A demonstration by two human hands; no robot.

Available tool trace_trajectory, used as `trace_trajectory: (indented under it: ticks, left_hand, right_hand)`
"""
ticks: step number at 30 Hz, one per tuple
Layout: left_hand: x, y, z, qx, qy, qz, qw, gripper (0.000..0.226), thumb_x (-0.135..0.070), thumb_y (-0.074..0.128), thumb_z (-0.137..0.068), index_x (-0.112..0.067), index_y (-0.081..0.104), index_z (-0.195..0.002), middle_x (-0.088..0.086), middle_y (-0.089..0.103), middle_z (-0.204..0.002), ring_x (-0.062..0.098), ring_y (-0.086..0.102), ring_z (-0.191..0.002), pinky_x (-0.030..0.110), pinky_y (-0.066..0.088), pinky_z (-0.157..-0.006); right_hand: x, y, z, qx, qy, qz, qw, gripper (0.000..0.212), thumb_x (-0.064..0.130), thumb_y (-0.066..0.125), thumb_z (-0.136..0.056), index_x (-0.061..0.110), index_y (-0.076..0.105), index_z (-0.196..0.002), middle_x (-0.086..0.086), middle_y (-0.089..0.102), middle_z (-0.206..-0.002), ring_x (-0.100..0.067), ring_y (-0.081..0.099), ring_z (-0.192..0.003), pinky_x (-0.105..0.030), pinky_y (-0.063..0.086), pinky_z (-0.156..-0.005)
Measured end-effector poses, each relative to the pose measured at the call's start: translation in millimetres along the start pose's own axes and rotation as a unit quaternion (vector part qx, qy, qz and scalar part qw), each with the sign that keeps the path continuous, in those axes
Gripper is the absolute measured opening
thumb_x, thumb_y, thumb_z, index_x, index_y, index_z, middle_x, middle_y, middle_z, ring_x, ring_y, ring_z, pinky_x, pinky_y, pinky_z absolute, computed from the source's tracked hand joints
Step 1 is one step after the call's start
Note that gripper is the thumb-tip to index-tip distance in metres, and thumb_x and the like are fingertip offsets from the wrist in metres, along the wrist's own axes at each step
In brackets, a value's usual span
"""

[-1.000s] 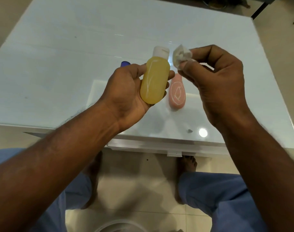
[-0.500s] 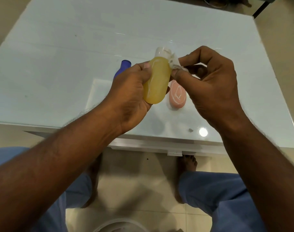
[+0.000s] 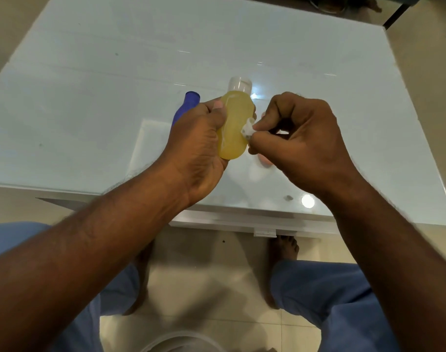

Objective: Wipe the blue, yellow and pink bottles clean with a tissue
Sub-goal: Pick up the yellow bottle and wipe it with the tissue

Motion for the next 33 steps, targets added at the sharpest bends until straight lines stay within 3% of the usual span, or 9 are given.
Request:
trace_trajectory:
  ticks: [4, 8, 13, 20, 23, 26, 29, 31, 33]
  left_hand:
    - [-4, 4, 4, -0.014, 0.01, -0.011, 1.0, 0.017, -0.009, 0.044, -0.109, -0.012, 0.053, -0.124, 0.013, 0.063, -0.124, 0.029, 0.068, -0.114, 0.044, 0.059, -0.099]
    - [-3, 4, 4, -0.006, 0.008, -0.009, 1.0, 0.016, -0.009, 0.044, -0.11, -0.015, 0.051, -0.124, 0.002, 0.066, -0.101, 0.015, 0.072, -0.086, 0.033, 0.062, -0.077]
    - [-2, 4, 6, -0.016, 0.003, 0.008, 1.0, 0.045, -0.006, 0.045, -0.109, -0.008, 0.042, -0.154, 0.004, 0.067, -0.102, 0.009, 0.077, -0.066, 0.029, 0.063, -0.06]
    - [0, -2, 1, -0.022, -0.013, 0.045, 0.999, 0.048, -0.009, 0.047, -0.109, -0.009, 0.038, -0.156, 0.015, 0.074, -0.113, 0.026, 0.077, -0.093, 0.038, 0.066, -0.071]
    - [-1, 0, 0, 0.007, -0.026, 0.042, 0.999, 0.04, -0.014, 0.043, -0.111, -0.007, 0.042, -0.151, 0.015, 0.081, -0.102, 0.027, 0.08, -0.09, 0.044, 0.067, -0.077]
    - [0, 2, -2, 0.036, -0.032, 0.027, 0.998, 0.034, -0.015, 0.038, -0.111, -0.003, 0.053, -0.138, 0.031, 0.067, -0.13, 0.039, 0.073, -0.109, 0.059, 0.057, -0.097]
    - [0, -1, -6, 0.022, -0.035, 0.056, 0.998, 0.043, -0.01, 0.041, -0.108, 0.001, 0.041, -0.15, 0.025, 0.066, -0.132, 0.042, 0.075, -0.1, 0.055, 0.065, -0.08]
    - [-3, -1, -7, 0.01, -0.028, 0.079, 0.996, 0.042, -0.006, 0.042, -0.108, 0.004, 0.043, -0.149, 0.024, 0.064, -0.133, 0.04, 0.074, -0.1, 0.047, 0.067, -0.071]
    - [-3, 0, -7, 0.015, -0.027, 0.094, 0.995, 0.035, -0.006, 0.041, -0.11, 0.005, 0.049, -0.143, 0.029, 0.063, -0.137, 0.039, 0.071, -0.117, 0.048, 0.065, -0.084]
  right_hand:
    - [0, 4, 3, 0.016, 0.006, 0.014, 1.0, 0.022, 0.017, 0.075, -0.082, 0.027, 0.062, -0.068, -0.002, 0.071, -0.073, -0.032, 0.076, -0.075, -0.047, 0.064, -0.069]
    - [-2, 9, 4, 0.027, 0.013, 0.016, 0.999, 0.019, 0.017, 0.077, -0.083, 0.016, 0.065, -0.069, -0.003, 0.069, -0.072, -0.032, 0.075, -0.072, -0.048, 0.063, -0.067]
    - [-3, 10, 5, 0.039, 0.018, 0.006, 0.999, 0.021, 0.018, 0.077, -0.083, 0.004, 0.067, -0.07, -0.01, 0.07, -0.07, -0.034, 0.074, -0.069, -0.048, 0.061, -0.063]
    - [1, 19, 8, 0.069, 0.02, -0.008, 0.997, 0.015, 0.014, 0.076, -0.078, 0.003, 0.071, -0.071, -0.009, 0.073, -0.073, -0.032, 0.074, -0.071, -0.051, 0.063, -0.067]
    - [5, 31, 13, 0.108, 0.017, 0.0, 0.994, 0.011, 0.02, 0.077, -0.079, 0.015, 0.072, -0.07, 0.009, 0.074, -0.073, -0.02, 0.075, -0.075, -0.057, 0.058, -0.101]
    - [7, 37, 15, 0.139, 0.006, 0.029, 0.99, 0.02, 0.025, 0.078, -0.08, 0.031, 0.066, -0.066, 0.019, 0.073, -0.073, -0.011, 0.074, -0.081, -0.054, 0.03, -0.125]
    - [12, 27, 10, 0.155, 0.025, -0.093, 0.983, 0.015, 0.008, 0.082, -0.079, 0.015, 0.072, -0.071, 0.005, 0.078, -0.074, -0.02, 0.078, -0.075, -0.053, 0.064, -0.088]
    - [12, 12, 3, 0.124, 0.037, -0.168, 0.977, 0.02, 0.001, 0.08, -0.077, 0.017, 0.069, -0.07, 0.002, 0.076, -0.068, -0.016, 0.076, -0.066, -0.031, 0.063, -0.067]
    - [9, 0, -1, 0.084, 0.035, -0.185, 0.979, 0.018, 0.005, 0.08, -0.077, 0.018, 0.069, -0.071, 0.001, 0.076, -0.068, -0.016, 0.075, -0.065, -0.026, 0.061, -0.066]
Point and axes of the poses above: each hand's wrist, its own z-axis away from the middle knuckle, its own y-axis out of the palm, x = y × z, the point moved 6 cm from there along -z, towards the middle knuckle
